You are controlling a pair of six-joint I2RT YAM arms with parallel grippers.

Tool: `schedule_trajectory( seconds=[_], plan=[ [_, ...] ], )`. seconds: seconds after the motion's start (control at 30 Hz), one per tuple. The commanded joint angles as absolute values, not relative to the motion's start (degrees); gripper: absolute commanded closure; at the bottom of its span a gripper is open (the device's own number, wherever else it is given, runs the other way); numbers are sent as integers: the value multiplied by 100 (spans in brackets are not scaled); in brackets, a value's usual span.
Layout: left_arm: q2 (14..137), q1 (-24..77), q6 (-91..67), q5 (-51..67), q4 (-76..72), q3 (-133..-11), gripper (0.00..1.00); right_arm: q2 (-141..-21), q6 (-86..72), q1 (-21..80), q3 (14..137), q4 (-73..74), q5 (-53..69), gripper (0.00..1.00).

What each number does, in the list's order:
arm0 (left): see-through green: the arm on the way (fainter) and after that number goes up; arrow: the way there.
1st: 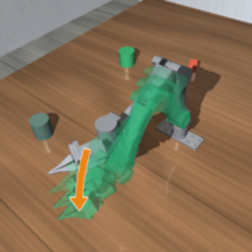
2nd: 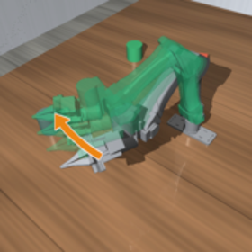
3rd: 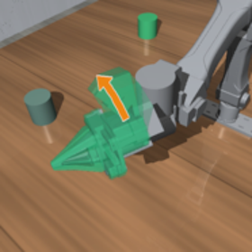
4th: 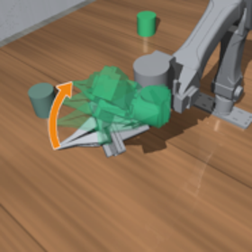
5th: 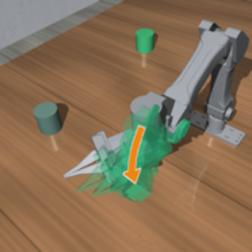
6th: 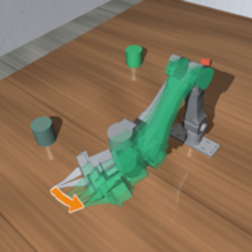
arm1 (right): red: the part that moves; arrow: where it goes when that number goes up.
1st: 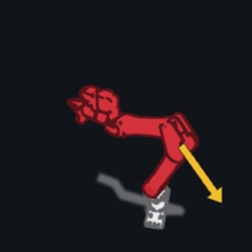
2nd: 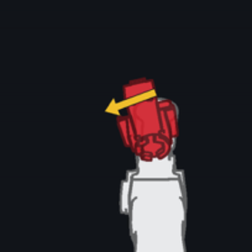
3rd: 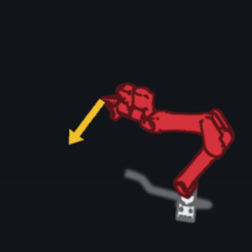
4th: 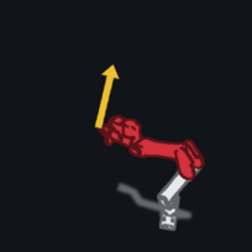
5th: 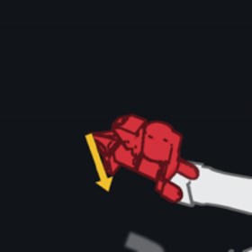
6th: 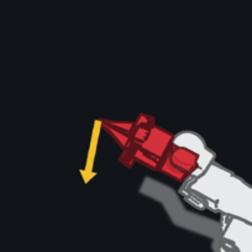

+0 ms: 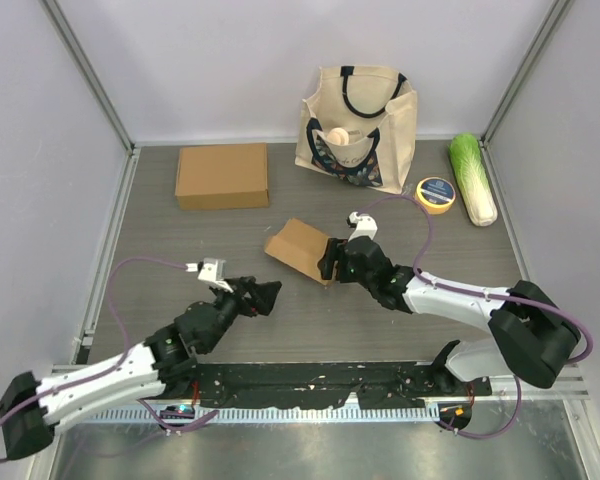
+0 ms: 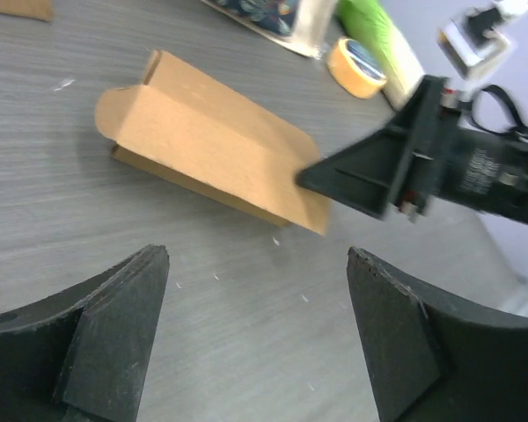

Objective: Fold the paper box

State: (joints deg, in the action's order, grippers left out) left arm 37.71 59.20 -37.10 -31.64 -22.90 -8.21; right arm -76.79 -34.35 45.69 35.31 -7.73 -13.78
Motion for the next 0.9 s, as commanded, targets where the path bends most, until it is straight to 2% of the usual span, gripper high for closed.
schedule_trajectory(
  seconds=[0.0,0.1,0.23,0.27,0.4,0.47,0.6,0.67,0.87],
  plan=[
    [2147,5924,-4105,-2197,786,-1351,12,-7655,-3050,4588,3481,-1037,-1749,28],
    [2196,5741,-4078,-2320,1343,-2088,6,-7603,-3032,4509,3445,-993,-1435,27],
    [4056,4898,-3666,-1259,1300,-3293,2,-7629,-3041,4325,3445,-941,-759,25],
    [4852,4417,-3622,-804,1301,-3540,2,-7638,-3015,4289,3471,-827,-634,25],
    [6220,3263,-3437,286,706,-4323,3,-7655,-2900,4114,3481,-607,-221,25],
    [6756,2850,-3314,448,415,-4447,3,-7603,-2918,3912,3410,-580,182,25],
    [7865,2225,-3629,1395,-428,-4545,12,-7102,-3137,3674,3278,-747,790,25],
    [7971,2188,-3744,1283,-1339,-4195,12,-7014,-3348,3421,3287,-765,1219,24],
    [8621,2188,-3656,1661,-2046,-4105,13,-6829,-3884,2699,3270,-747,1538,23]
  ],
)
